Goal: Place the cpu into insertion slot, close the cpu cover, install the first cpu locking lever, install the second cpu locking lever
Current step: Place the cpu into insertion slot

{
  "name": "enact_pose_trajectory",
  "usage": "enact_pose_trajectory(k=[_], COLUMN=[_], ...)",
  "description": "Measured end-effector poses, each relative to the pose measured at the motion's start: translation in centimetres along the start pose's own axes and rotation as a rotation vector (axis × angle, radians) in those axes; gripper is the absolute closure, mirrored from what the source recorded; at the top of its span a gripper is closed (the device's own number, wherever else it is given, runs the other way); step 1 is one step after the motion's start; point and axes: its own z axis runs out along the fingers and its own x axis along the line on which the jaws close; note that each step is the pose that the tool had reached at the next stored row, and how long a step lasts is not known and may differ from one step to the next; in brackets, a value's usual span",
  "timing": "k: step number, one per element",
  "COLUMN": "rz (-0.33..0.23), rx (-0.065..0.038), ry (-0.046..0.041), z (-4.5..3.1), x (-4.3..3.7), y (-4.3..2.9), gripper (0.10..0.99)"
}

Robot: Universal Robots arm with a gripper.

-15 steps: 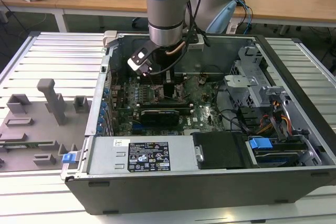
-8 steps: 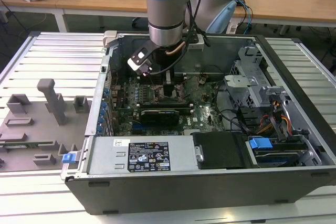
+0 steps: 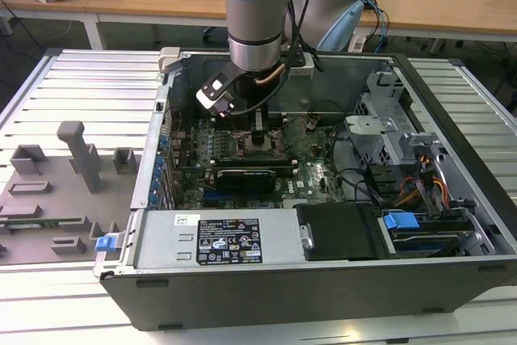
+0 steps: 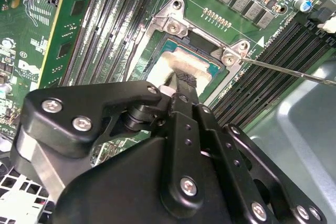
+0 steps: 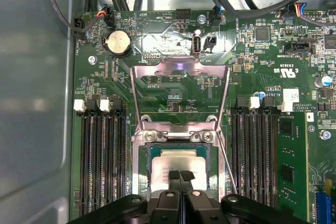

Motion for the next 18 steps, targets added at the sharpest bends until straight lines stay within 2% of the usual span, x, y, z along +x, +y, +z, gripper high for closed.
enact_pose_trajectory(k=[1, 5, 6, 18], rz=[0.001, 0.013, 0.020, 0.023], rx=[0.001, 0.016, 0.018, 0.018], ry=[-0.0003, -0.0048, -0.0054, -0.0058], z=[0.00, 0.02, 0.10, 0.55], x=[0.00, 0.00, 0.00, -0.01], y=[0.00, 0.09, 0.25, 0.41], gripper=[0.980, 0.980, 0.980, 0.980])
